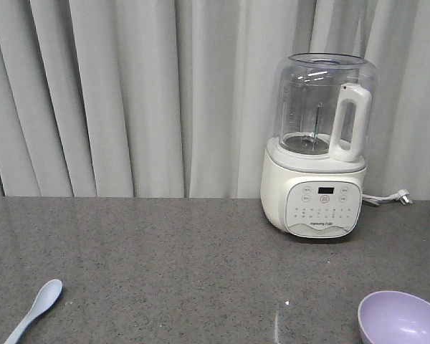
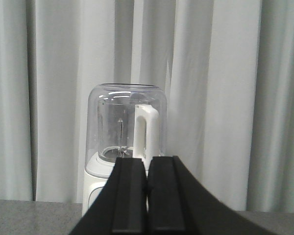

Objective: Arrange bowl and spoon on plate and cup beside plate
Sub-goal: 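Grasp the pale blue spoon with the left gripper and lift it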

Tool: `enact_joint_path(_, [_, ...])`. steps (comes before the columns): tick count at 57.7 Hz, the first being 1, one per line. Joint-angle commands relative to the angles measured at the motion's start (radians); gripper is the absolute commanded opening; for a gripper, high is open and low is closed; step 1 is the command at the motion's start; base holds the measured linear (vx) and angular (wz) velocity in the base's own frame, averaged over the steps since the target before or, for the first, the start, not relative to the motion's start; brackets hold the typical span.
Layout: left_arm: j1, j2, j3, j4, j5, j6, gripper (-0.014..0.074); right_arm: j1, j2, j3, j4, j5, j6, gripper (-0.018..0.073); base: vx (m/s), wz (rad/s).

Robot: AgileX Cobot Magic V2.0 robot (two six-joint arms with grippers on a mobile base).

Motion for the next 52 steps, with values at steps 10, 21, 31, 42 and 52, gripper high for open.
enact_joint_path(10, [-0.001,-0.002,-0.035,-0.002,-0.089,0.001,0.0421,-0.004,0.011,-0.036,-0.009,-0.051,-0.007,0.0611,0.0,0.0])
enact_joint_path(21, [-0.001,-0.002,-0.035,-0.003,-0.089,0.001,0.0561,-0.004,0.011,-0.036,0.04,-0.036,0.028,0.0726,0.0,0.0])
enact_joint_path(31, [-0.001,-0.002,-0.035,-0.003,-0.089,0.001,0.0562,-0.004,0.148,-0.131,0.109,0.301,0.052,0.066,0.0,0.0])
enact_joint_path(42, [-0.001,-0.002,-0.035,-0.003,-0.08,0.001,0.0562,-0.004,0.428,-0.268,0.143,0.55,0.041,0.0568,0.0,0.0])
enact_joint_path(52, [-0.001,-0.002,-0.035,-0.003,-0.001,0.001,0.0562,-0.007,0.632,-0.417,0.121,0.688,0.037,0.0564,0.0,0.0])
